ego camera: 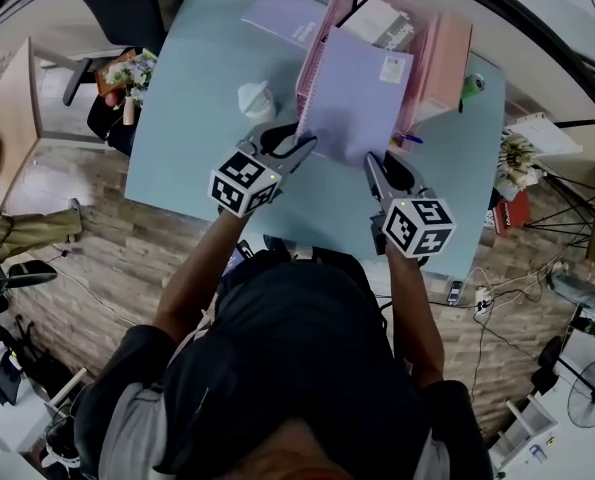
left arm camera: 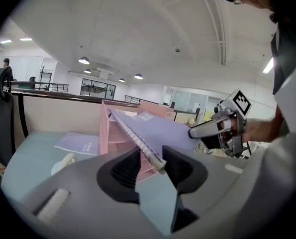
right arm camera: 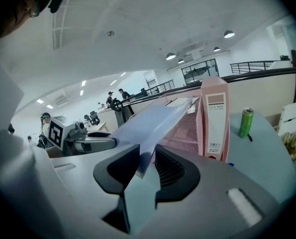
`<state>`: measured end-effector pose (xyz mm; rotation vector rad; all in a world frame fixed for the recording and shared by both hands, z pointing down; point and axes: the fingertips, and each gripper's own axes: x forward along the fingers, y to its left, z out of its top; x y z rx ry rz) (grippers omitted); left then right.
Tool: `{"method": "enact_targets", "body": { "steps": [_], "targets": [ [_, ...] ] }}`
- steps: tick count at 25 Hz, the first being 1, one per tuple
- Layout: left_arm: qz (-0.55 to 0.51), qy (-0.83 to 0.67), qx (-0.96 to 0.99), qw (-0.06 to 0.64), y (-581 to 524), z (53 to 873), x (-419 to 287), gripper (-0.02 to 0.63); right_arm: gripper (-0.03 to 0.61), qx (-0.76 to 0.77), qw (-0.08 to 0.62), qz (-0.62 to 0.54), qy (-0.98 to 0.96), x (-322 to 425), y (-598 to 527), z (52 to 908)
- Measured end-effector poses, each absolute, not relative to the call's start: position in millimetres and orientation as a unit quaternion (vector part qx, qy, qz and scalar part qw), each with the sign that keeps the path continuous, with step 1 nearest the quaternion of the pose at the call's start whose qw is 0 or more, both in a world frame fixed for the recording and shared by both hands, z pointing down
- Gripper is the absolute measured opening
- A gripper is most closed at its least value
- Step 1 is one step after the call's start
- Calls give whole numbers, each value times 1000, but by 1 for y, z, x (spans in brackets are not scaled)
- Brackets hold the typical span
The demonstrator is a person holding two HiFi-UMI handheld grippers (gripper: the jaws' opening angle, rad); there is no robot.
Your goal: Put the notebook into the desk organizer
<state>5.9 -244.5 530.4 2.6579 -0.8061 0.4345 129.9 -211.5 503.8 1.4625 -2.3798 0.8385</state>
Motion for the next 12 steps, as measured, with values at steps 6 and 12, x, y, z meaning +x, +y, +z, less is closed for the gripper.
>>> {"method": "enact_targets", "body": {
  "steps": [6,12],
  "targets": [
    [158,-281,935,152,-225,530,-5,192,98,502,119,278,-810,116,-192,504],
    [163,-274,937,141,-206,526,-16,192,98,504,122,272,-811,103,-173,502]
  ]
}}
